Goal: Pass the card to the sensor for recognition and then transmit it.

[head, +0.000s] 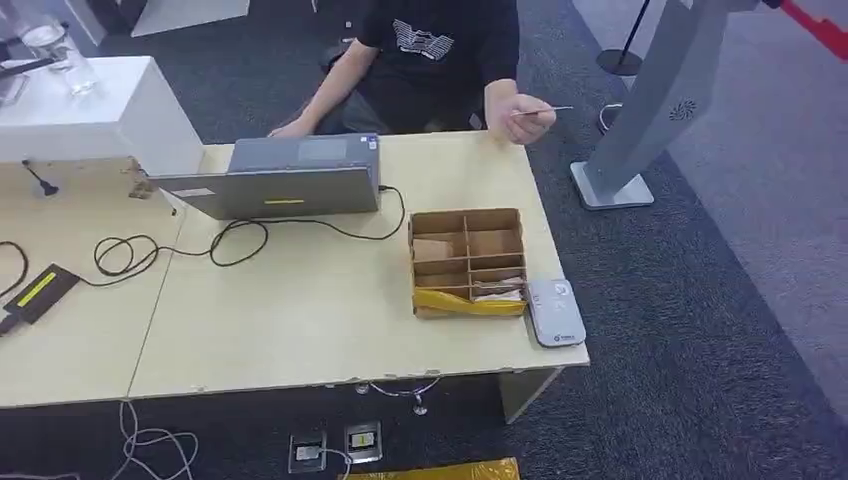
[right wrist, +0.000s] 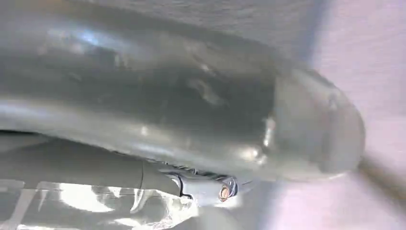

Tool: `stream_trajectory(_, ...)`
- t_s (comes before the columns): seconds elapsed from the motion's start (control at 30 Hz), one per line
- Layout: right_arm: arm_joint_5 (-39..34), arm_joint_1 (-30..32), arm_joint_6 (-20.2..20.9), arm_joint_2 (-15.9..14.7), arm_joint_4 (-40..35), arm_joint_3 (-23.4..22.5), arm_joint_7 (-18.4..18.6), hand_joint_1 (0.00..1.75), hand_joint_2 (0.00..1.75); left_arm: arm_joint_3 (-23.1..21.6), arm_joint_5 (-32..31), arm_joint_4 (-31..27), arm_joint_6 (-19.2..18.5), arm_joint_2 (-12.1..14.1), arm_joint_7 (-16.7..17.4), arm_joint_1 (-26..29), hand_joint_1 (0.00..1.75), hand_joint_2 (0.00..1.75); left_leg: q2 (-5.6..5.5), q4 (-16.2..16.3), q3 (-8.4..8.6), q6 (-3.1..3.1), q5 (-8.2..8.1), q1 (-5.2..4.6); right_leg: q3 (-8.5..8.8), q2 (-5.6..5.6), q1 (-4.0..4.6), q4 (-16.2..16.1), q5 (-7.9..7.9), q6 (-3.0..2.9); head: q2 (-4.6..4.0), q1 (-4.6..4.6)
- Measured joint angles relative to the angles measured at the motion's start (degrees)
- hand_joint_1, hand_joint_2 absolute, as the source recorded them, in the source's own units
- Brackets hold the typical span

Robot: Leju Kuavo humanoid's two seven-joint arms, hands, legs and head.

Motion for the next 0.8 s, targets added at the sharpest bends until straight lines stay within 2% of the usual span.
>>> stream_trajectory(0.17,-1.14,0.98,-0.09,-3.22,-9.56,10.46,0.04,0.00,0.00,0.00,-0.31,-0.02,-0.37,0.00,0.00,-0.26,0.00,0.00,-0.11,0.01,0.03,0.23,0.13,-0.14,0.12,-0.34,-0.13,-0.01,0.05,0.07,0.00,-0.07)
stream_trajectory(0.3,-0.92,0.84,-0.11,-4.64,-13.41,13.61,-0.59,0.00,0.00,0.00,-0.57,-0.02,-0.46,0.00,0.00,-0.21,0.00,0.00,-0.52,0.03,-0.07,0.26,0.19,-0.11,0.12,-0.66,-0.08,-0.01,0.04,0.07,0.00,0.00)
stream_trajectory(0.5,-0.11,0.04,-0.11,-5.93,-17.76,18.48,-1.38,0.00,0.00,0.00,-0.66,-0.02,-0.76,0.00,-0.21,-0.23,0.00,0.00,-0.54,0.02,-0.18,0.26,0.19,-0.11,0.07,-0.74,-0.09,0.00,0.04,0.06,0.00,-0.07)
stream_trajectory(0.6,-0.11,-1.29,-0.11,-7.15,-19.90,20.65,-3.28,0.00,0.00,0.00,-0.70,-0.02,-1.07,0.00,-0.74,-0.22,0.00,0.00,-0.58,0.02,-0.18,0.26,0.19,-0.08,0.08,-0.74,-0.06,0.00,0.03,0.06,0.00,-0.02)
stream_trajectory(0.63,-0.18,-1.55,-0.09,-7.17,-20.38,21.32,-4.26,0.00,1.75,0.00,-0.70,-0.02,-1.20,0.00,-0.87,-0.22,0.00,0.00,-0.59,0.02,-0.19,0.26,0.20,-0.08,0.09,-0.74,-0.07,0.00,0.03,0.06,0.00,-0.02)
stream_trajectory(0.8,1.18,-3.94,-0.09,-7.68,-22.24,25.37,-9.75,0.00,1.75,0.00,-1.18,-0.02,-1.88,0.17,-1.92,-0.22,0.00,0.00,-0.58,0.02,-0.26,0.26,0.21,-0.08,0.12,-0.78,-0.07,0.00,0.04,0.07,0.00,-0.04)
